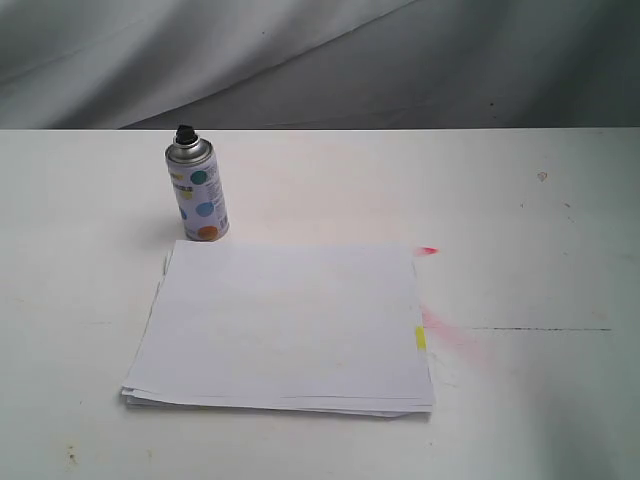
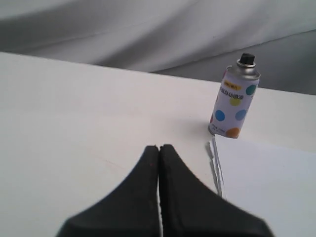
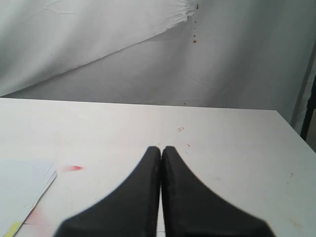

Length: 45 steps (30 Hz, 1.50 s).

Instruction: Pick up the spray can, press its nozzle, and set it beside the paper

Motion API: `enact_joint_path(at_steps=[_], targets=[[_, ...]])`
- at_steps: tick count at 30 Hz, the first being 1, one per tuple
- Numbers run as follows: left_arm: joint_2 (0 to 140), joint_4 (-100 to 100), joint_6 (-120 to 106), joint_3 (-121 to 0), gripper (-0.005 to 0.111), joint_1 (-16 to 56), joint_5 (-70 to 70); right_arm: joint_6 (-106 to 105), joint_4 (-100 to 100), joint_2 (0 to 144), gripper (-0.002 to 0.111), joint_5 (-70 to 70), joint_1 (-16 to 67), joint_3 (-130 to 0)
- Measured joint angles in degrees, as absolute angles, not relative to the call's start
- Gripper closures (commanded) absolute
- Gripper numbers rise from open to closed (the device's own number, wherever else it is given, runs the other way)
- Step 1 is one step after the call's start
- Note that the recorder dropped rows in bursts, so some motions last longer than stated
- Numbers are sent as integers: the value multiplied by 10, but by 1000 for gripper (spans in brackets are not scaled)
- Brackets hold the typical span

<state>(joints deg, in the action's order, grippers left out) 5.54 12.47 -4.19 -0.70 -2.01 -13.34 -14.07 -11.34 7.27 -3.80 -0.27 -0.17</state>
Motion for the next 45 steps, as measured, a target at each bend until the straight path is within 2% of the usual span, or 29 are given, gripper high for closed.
enact_joint_path(at_steps=[10,14,45], targets=[[310,142,-36,-200,107,-20,-134,-141,-113,73,108,-38,-3,-2],[369,157,-35,-254,107,-20,-136,-141,-113,73,108,-38,-3,-2],[393,226,-35,-280,107,-20,-120,-141,-113,73,108,-38,-3,-2]])
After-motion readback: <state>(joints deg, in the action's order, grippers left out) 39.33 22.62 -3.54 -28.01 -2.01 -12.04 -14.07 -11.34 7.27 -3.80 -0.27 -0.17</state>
